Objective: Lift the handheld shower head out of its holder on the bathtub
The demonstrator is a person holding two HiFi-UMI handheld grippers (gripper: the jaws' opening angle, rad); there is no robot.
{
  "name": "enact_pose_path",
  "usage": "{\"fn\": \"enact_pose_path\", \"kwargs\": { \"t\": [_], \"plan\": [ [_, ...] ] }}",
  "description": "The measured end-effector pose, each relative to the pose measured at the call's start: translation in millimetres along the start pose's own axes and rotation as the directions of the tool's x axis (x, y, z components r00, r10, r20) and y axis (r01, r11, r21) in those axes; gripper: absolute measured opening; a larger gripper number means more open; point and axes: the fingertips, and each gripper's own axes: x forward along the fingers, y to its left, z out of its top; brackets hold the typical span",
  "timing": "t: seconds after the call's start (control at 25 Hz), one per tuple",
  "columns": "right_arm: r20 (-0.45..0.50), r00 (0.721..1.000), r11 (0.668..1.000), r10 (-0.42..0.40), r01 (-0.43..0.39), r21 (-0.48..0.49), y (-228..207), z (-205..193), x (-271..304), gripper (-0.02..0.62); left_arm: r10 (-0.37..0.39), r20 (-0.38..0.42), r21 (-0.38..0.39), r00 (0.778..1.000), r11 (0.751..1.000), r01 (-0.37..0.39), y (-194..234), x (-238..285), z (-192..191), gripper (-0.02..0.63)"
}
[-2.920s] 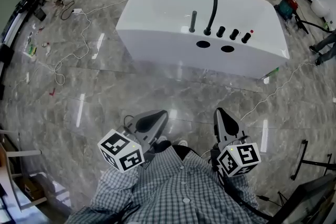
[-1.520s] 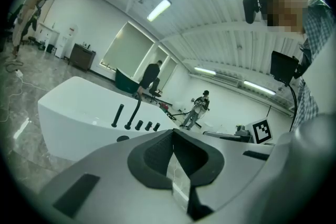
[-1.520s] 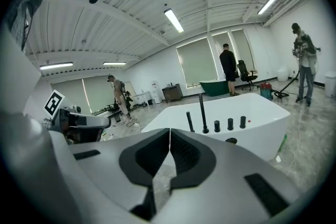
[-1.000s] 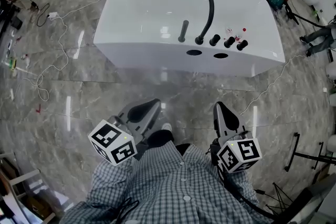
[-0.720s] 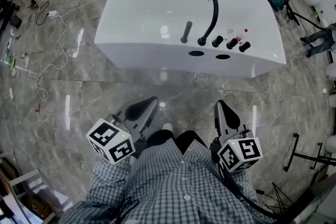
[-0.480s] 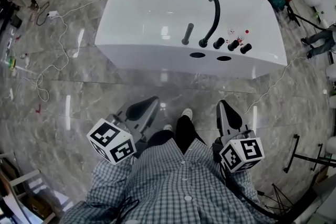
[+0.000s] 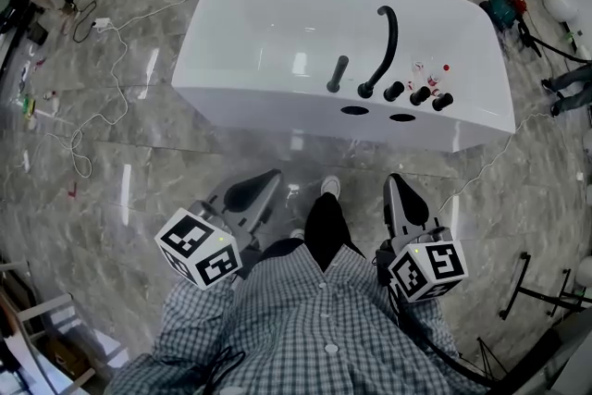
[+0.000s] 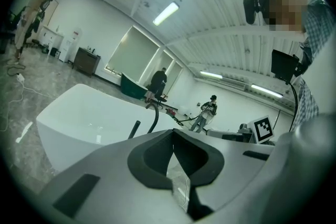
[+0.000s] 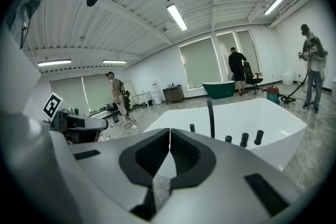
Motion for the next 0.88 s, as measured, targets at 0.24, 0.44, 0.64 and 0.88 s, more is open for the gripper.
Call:
{"fn": "enact_pose_path", "kwargs": {
  "t": [0.24, 0.44, 0.64, 0.88],
  "plan": [
    [-0.012, 1.0, 1.0, 0.021, -0.021, 0.004, -34.0, 19.6, 40.7, 0.018, 0.016, -0.004, 0.0, 1.0, 1.0, -0.016, 16.7, 47.4, 21.2, 0.009],
    [-0.039, 0.998, 0.998, 0.055, -0.056, -0.013, -69.4, 41.8, 86.0, 0.018, 0.043, -0.006, -0.013, 0.999, 0.999, -0.043, 33.1, 98.0, 40.2, 0.009],
    [-0.07, 0.992, 0.994, 0.105, -0.106, -0.013, -104.3, 59.2, 132.4, 0.018, 0.084, -0.002, -0.032, 0.996, 0.996, -0.084, 50.9, 147.1, 58.0, 0.009],
    [-0.097, 0.986, 0.991, 0.135, -0.135, 0.006, -141.6, 83.3, 174.1, 0.018, 0.124, 0.005, -0.054, 0.992, 0.991, -0.123, 71.1, 198.0, 84.8, 0.009]
  ]
}}
